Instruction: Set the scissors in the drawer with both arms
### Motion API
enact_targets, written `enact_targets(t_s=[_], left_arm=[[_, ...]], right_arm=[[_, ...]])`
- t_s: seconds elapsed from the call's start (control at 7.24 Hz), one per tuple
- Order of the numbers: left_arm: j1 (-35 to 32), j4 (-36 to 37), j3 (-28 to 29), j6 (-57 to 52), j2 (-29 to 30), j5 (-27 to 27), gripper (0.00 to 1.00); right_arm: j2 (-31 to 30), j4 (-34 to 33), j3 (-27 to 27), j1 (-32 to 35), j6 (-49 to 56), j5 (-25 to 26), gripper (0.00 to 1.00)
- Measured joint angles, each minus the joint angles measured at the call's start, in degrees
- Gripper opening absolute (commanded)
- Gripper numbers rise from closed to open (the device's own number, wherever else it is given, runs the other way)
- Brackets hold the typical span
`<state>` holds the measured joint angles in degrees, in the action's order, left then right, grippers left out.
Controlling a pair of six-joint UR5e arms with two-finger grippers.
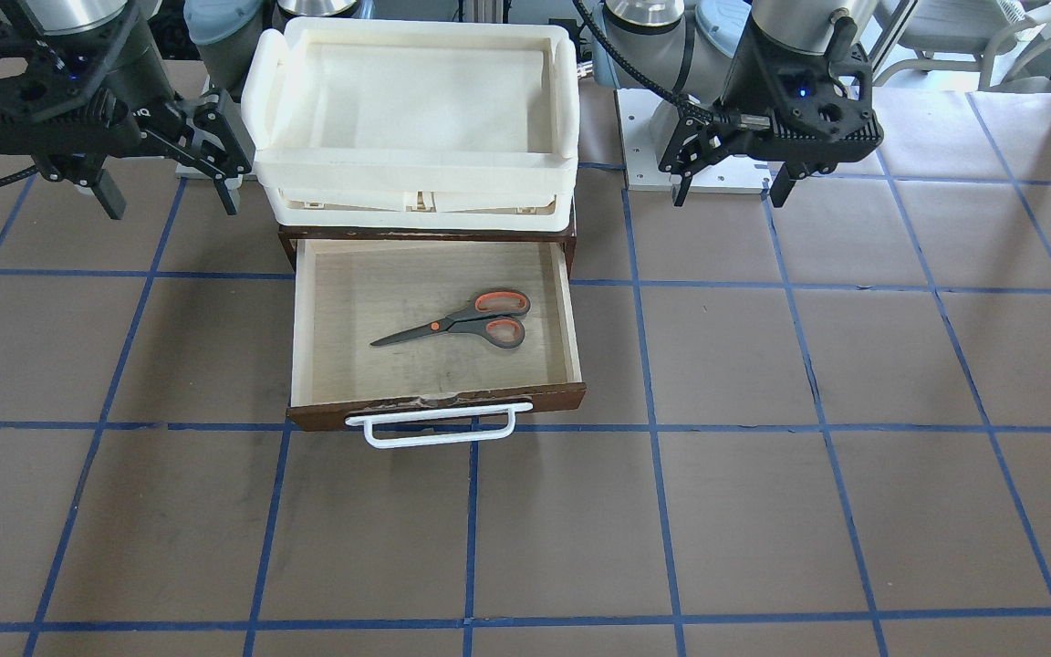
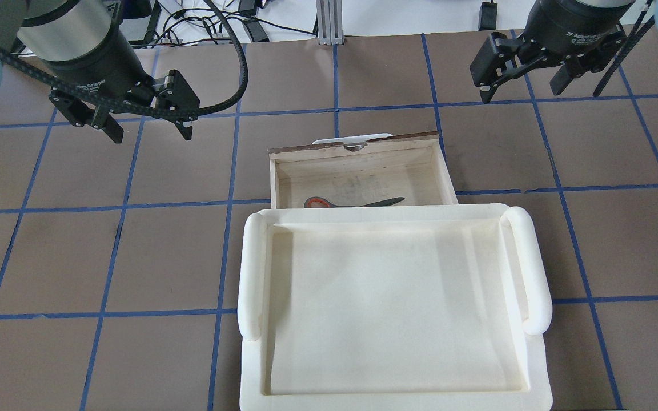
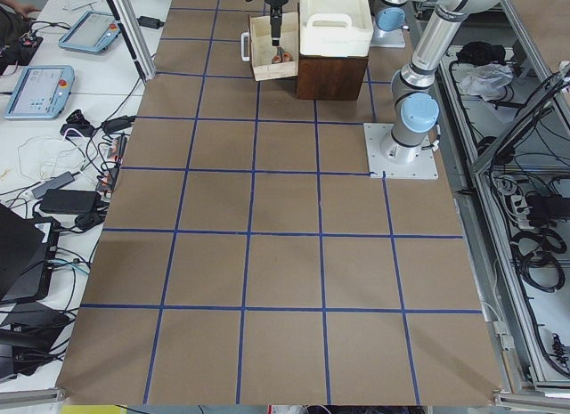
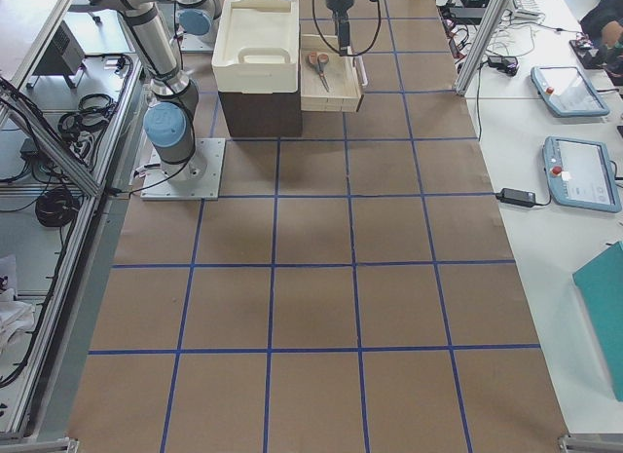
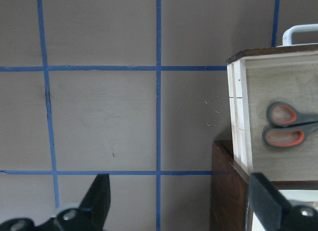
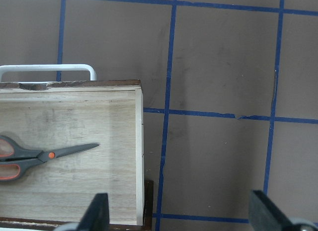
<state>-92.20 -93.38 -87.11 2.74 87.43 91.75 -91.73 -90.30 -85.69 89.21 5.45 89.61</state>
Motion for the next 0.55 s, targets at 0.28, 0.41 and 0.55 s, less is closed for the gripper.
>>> enact_targets(t_s=[0.28, 0.41, 0.55], left_arm=[[0.05, 0.11, -0.04, -0.25, -0.06, 1.09, 1.00], [0.07, 0.12, -0.06, -0.29, -0.05, 1.07, 1.00], [0.08, 0.19, -0.07, -0.34, -0.04, 1.02, 1.00]], right_arm=[[-0.02, 0.03, 0.00, 0.00, 0.00, -0.04, 1.00], [-0.02, 0.03, 0.00, 0.00, 0.00, -0.03, 1.00], [-0.03, 0.03, 0.00, 0.00, 0.00, -0.01, 1.00]])
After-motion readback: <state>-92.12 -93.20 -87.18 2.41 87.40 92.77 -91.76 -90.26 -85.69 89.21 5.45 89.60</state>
